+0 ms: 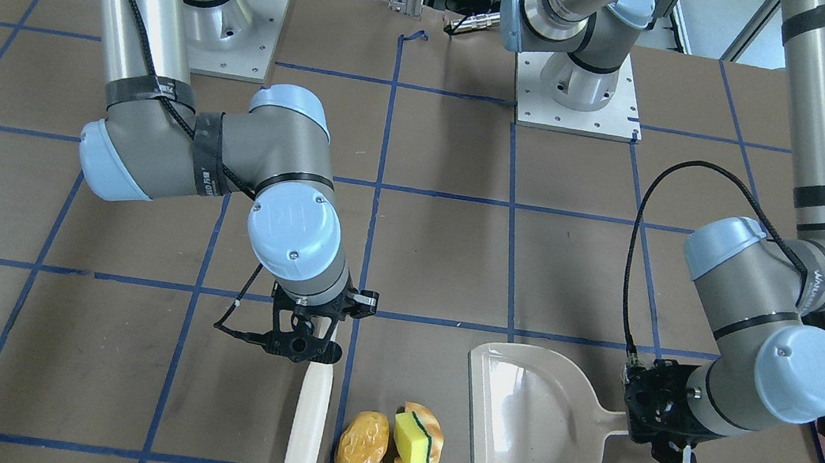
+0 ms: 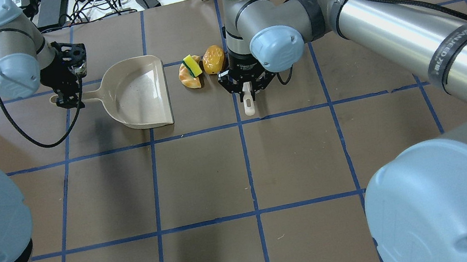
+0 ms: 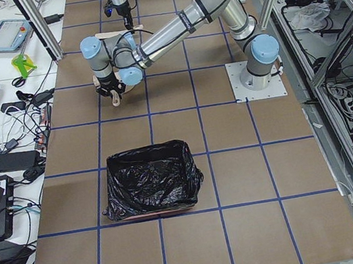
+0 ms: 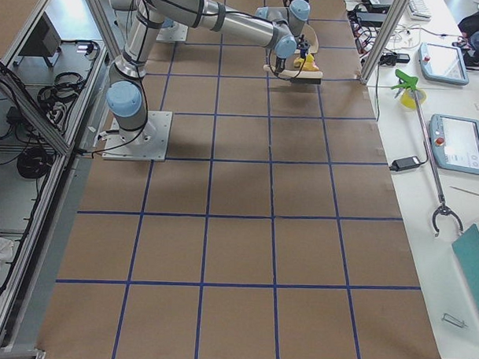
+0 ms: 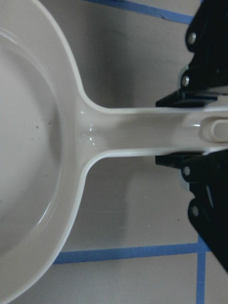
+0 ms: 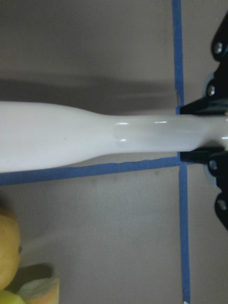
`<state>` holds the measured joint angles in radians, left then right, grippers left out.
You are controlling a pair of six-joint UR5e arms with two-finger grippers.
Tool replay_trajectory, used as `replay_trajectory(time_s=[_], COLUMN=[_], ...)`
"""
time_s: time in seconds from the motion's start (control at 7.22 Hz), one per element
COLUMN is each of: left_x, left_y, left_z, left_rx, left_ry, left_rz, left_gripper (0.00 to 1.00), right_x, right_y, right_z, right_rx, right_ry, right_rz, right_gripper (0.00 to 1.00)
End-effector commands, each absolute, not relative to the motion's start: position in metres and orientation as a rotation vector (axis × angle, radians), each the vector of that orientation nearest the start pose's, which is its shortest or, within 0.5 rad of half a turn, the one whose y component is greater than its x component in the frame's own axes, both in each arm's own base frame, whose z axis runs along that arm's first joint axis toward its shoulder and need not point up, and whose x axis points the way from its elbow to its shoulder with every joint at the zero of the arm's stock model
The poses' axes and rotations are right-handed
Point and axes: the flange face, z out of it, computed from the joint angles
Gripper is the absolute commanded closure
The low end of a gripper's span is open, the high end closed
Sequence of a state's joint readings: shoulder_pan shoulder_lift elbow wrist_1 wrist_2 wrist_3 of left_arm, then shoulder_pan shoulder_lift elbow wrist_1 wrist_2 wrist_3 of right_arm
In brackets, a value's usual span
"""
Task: Sweep and dump trash into bin
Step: 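Carry the brush with the right gripper toward the potato and sponge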
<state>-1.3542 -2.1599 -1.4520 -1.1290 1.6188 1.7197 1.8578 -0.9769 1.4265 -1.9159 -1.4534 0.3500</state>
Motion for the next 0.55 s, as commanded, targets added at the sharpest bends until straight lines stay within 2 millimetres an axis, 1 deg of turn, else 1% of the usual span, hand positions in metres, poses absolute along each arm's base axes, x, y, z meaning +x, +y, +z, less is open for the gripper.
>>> replay_trajectory(time_s=[0.0,0.14,0.28,0.42], left_x=[0.02,0.02,0.02,0.02], left_y=[-0.694,-0.694,-0.694,-0.694], left_z=[0.236,0.236,0.236,0.236], left_rx=[2.143,2.143,2.143,2.143], left_ry=[2.288,2.288,2.288,2.288], left_rz=[0.088,0.088,0.088,0.088], left_gripper=[0.73,0.73,0.73,0.73], right_x=[0.357,0.369,0.383,0.407], right_y=[-0.609,-0.606,-0.606,-0.601], right_z=[0.223,0.223,0.228,0.223], right_rx=[0.158,0.167,0.205,0.226], right_ry=[3.06,3.06,3.054,3.027], right_rz=[0.224,0.215,0.199,0.215], right_gripper=[1.0,1.0,1.0,1.0])
